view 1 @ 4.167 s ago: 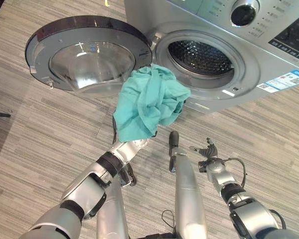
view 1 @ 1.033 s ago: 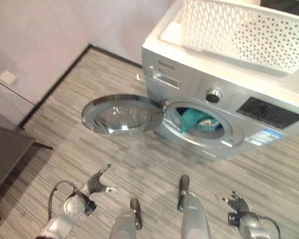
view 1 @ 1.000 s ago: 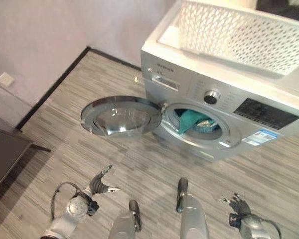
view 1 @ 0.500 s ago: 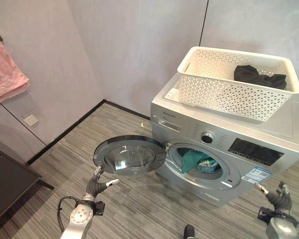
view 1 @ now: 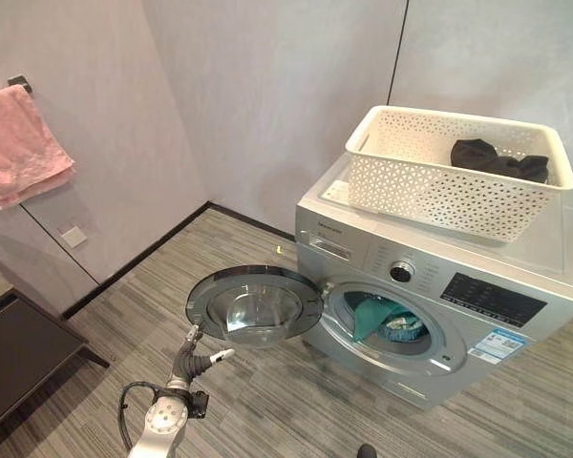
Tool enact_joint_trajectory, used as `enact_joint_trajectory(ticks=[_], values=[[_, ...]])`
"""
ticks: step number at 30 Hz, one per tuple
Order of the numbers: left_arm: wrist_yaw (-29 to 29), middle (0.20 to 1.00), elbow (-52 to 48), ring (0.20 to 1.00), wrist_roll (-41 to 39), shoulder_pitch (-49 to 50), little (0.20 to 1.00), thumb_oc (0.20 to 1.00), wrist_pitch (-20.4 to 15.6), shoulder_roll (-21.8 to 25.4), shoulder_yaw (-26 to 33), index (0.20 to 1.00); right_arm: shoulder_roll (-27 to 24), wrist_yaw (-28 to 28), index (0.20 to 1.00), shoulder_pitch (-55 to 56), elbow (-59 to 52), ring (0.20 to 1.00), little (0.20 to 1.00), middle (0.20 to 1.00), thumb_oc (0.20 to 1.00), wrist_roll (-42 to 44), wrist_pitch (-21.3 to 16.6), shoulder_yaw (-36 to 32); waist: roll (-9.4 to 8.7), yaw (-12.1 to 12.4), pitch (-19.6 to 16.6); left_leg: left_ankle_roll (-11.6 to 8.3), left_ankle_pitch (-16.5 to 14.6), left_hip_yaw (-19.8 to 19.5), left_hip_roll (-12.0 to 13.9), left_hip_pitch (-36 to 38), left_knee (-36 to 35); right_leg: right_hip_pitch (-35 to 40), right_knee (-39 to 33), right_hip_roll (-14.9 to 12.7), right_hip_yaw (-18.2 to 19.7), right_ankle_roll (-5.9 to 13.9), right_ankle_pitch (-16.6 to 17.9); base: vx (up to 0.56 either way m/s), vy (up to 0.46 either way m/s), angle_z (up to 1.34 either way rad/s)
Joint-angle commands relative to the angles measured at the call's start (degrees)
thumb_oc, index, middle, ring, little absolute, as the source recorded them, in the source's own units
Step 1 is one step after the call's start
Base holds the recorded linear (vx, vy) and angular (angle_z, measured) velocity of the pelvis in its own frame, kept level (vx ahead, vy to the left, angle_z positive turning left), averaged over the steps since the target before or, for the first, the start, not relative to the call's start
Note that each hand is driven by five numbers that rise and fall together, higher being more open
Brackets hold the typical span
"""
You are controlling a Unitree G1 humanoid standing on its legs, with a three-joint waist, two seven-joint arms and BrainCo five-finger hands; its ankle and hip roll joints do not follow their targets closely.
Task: Grab the laundry basket,head to the washer,open it,put in the laundry and shut it.
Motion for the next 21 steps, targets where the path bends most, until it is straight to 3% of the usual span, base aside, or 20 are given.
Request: enact_joint_trajectory(ticks=[1, 2, 3, 4, 6, 7, 8, 13, 16, 21], values=[[-2.98, 1.000, -1.22, 1.000, 1.97, -2.42, 1.000, 1.000, -3.41, 3.96, -2.57, 1.000, -12.33, 7.58, 1.000, -6.24, 5.64, 1.000, 1.000, 1.000, 1.000, -5.10, 2.99, 4.54, -3.32, 2.04, 0.43, 0.91, -2.97, -1.49, -0.01, -2.18, 0.26, 1.42, 1.59, -1.68, 1.43, 3.64, -6.17, 0.00, 0.000, 0.00], [-3.00, 1.000, -1.23, 1.000, 1.95, -2.43, 1.000, 1.000, -3.41, 3.77, -2.44, 1.000, -12.73, 7.54, 1.000, -6.85, 6.15, 1.000, 1.000, 1.000, 1.000, -5.00, 2.87, 5.03, -3.23, 1.92, 0.48, 0.96, -2.72, -1.44, -0.13, -2.32, 0.26, 1.29, 1.53, -1.78, 1.47, 3.57, -5.94, 0.00, 0.000, 0.00], [-3.89, 1.000, -1.48, 1.000, 1.67, -2.03, 1.000, 1.000, -3.45, 4.00, -3.22, 1.000, -17.98, 9.61, 1.000, -9.89, 10.09, 1.000, 1.000, 1.000, 1.000, -6.14, 4.18, 8.63, -3.71, 2.51, 0.56, 0.85, -2.61, -1.37, -0.05, -2.30, 0.26, 1.40, 1.51, -1.73, 1.34, 3.54, -5.98, -0.01, -0.034, -0.04], [-5.14, 1.000, -1.67, 1.000, 1.14, -1.59, 1.000, 1.000, -3.34, 4.98, -4.66, 1.000, -26.36, 14.82, 1.000, -16.64, 18.18, 1.000, 1.000, 1.000, 1.000, -5.76, 6.10, 16.09, -4.75, 3.64, 0.70, 0.52, -2.61, -1.39, 0.31, -2.16, 0.26, 1.76, 1.52, -1.47, 1.23, 3.39, -6.25, 0.00, -0.043, -0.06], [-5.74, 1.000, -1.74, 1.000, 0.38, -1.50, 1.000, 1.000, -3.14, 5.09, -4.86, 1.000, -29.64, 17.78, 1.000, -23.35, 22.97, 1.000, 1.000, 1.000, 1.000, -4.94, 6.58, 23.09, -5.04, 3.67, 0.90, 0.45, -2.23, -1.26, 0.30, -2.34, 0.26, 1.64, 1.44, -1.47, 1.24, 3.26, -6.03, 0.00, -0.015, -0.03], [-6.21, 1.000, -1.68, 1.000, -0.27, -1.31, 1.000, 1.000, -3.02, 5.45, -5.28, 1.000, -32.28, 19.95, 1.000, -29.49, 27.27, 1.000, 1.000, 1.000, 1.000, -4.90, 7.17, 29.62, -5.48, 4.05, 1.03, 0.30, -2.08, -1.24, 0.43, -2.39, 0.26, 1.74, 1.36, -1.35, 1.08, 3.17, -6.09, -0.01, -0.015, 0.05], [-6.94, 1.000, -1.49, 1.000, -1.38, -1.26, 1.000, 1.000, -2.64, 6.78, -6.04, 1.000, -34.19, 23.78, 1.000, -41.81, 35.09, 1.000, 1.000, 1.000, 1.000, -5.91, 8.36, 42.62, -6.44, 5.06, 1.37, 0.07, -1.93, -1.38, 0.90, -2.35, 0.26, 1.95, 1.36, -0.99, 1.00, 2.99, -6.36, 0.00, 0.000, 0.00], [-8.13, 1.000, -0.25, 1.000, -3.91, -0.96, 1.000, 1.000, -2.08, 6.54, -5.93, 1.000, -28.77, 29.37, 1.000, -68.62, 52.66, 1.000, 1.000, 1.000, 1.000, -5.11, 8.12, 70.83, -6.30, 5.11, 1.86, -0.46, -0.78, -1.94, 1.35, -3.40, 0.26, 1.70, 1.20, -0.52, 0.38, 2.51, -6.72, 0.00, -0.013, 0.04], [-8.79, 1.000, 0.94, 1.000, -5.29, -1.10, 1.000, 1.000, -1.62, 6.80, -6.69, 1.000, -24.25, 33.79, 1.000, -74.58, 65.93, 1.000, 1.000, 1.000, 1.000, -6.61, 8.15, 79.54, -6.26, 6.66, 2.96, -1.36, 0.50, -4.03, 2.23, -5.11, 0.26, 2.04, 1.10, 0.12, -1.68, 2.00, -7.84, 0.01, -0.071, 0.19], [-9.79, 1.000, 1.06, 1.000, -5.95, -1.03, 1.000, 1.000, -1.05, 7.99, -6.98, 1.000, -21.96, 35.65, 1.000, -74.85, 71.92, 1.000, 1.000, 1.000, 1.000, -6.24, 8.30, 80.57, -5.59, 8.04, 4.08, -2.19, 2.11, -6.51, 2.77, -7.48, 0.26, 1.74, 2.51, 0.19, -5.09, 1.25, -9.28, 0.01, -0.075, 0.47]])
